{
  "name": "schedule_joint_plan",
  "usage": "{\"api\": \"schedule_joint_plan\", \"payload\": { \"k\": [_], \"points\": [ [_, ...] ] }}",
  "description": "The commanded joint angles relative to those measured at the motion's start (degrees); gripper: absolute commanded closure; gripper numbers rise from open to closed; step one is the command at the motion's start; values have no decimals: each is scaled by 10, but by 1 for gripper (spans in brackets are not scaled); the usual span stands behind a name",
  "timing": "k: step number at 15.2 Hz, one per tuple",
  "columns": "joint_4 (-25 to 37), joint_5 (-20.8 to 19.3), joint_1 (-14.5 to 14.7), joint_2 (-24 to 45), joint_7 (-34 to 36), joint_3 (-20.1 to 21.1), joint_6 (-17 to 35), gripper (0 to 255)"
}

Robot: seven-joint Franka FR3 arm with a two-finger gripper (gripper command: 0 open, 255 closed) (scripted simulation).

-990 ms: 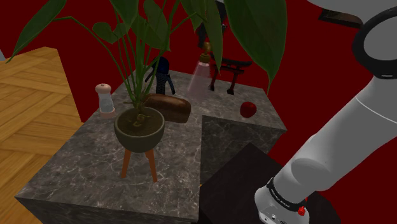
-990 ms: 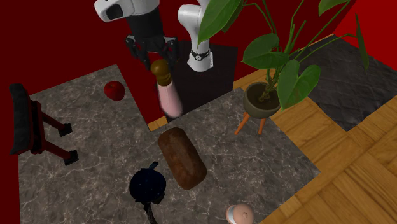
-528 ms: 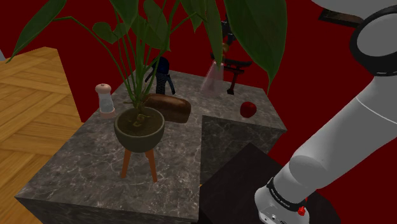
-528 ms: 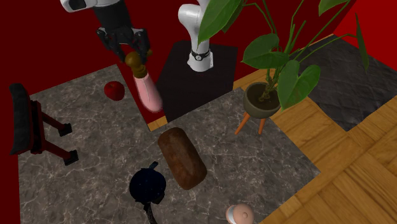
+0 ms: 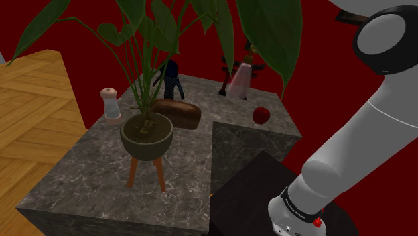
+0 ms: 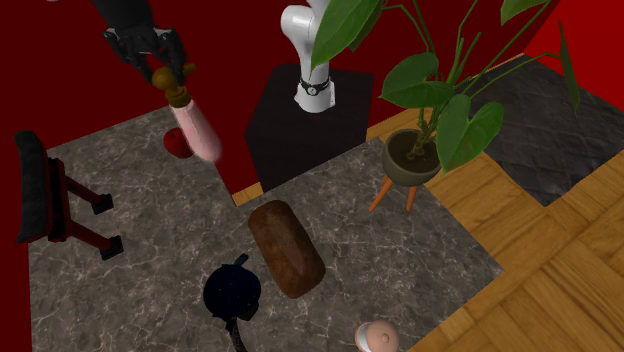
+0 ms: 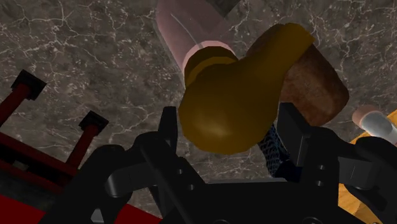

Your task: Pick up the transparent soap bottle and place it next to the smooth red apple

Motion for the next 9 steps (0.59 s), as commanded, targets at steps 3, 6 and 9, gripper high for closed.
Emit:
{"api": "schedule_joint_plan", "payload": {
  "k": [3, 6, 9],
  "points": [
    [34, 9, -29, 31, -57, -28, -12, 255],
    [25, 10, -37, 36, -73, -35, 0, 255],
    [-6, 9, -35, 29, -75, -34, 26, 255]
  ]
}}
